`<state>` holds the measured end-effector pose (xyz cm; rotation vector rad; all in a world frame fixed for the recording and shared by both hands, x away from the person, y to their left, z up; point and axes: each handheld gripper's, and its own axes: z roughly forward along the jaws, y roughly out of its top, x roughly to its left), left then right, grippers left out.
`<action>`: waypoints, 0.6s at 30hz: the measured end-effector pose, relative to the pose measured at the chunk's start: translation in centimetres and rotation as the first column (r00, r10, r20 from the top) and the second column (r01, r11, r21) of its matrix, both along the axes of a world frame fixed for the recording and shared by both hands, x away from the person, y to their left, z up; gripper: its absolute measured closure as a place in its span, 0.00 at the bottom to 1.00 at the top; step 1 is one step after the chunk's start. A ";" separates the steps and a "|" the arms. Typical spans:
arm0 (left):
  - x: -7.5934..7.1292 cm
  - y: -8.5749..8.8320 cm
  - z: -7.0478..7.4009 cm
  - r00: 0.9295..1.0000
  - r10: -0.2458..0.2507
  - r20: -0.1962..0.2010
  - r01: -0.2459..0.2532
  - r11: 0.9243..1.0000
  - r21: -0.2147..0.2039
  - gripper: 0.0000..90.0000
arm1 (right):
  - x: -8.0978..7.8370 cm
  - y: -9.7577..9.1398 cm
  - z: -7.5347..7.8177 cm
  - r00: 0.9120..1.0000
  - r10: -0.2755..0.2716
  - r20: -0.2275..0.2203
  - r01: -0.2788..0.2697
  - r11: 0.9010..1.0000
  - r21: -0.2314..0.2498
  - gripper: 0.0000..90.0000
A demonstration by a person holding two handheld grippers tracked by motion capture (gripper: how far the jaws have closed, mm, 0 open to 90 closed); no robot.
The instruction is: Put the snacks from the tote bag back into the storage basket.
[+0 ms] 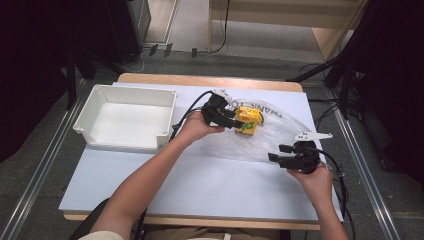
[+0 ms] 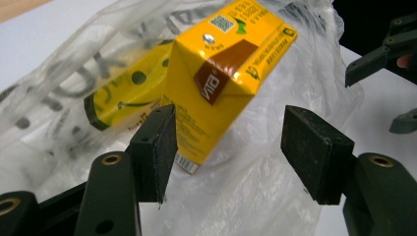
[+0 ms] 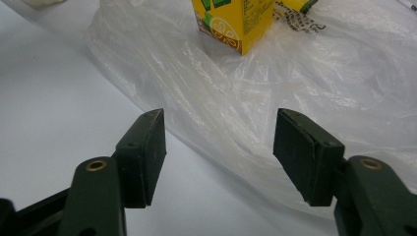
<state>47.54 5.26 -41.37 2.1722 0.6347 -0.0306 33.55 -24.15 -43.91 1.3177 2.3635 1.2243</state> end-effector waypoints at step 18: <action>1.4 -1.6 -0.9 0.996 -0.051 0.077 0.051 0.999 0.003 0.41 | -0.3 0.1 -0.2 1.000 0.000 -0.008 0.000 1.000 -0.005 0.42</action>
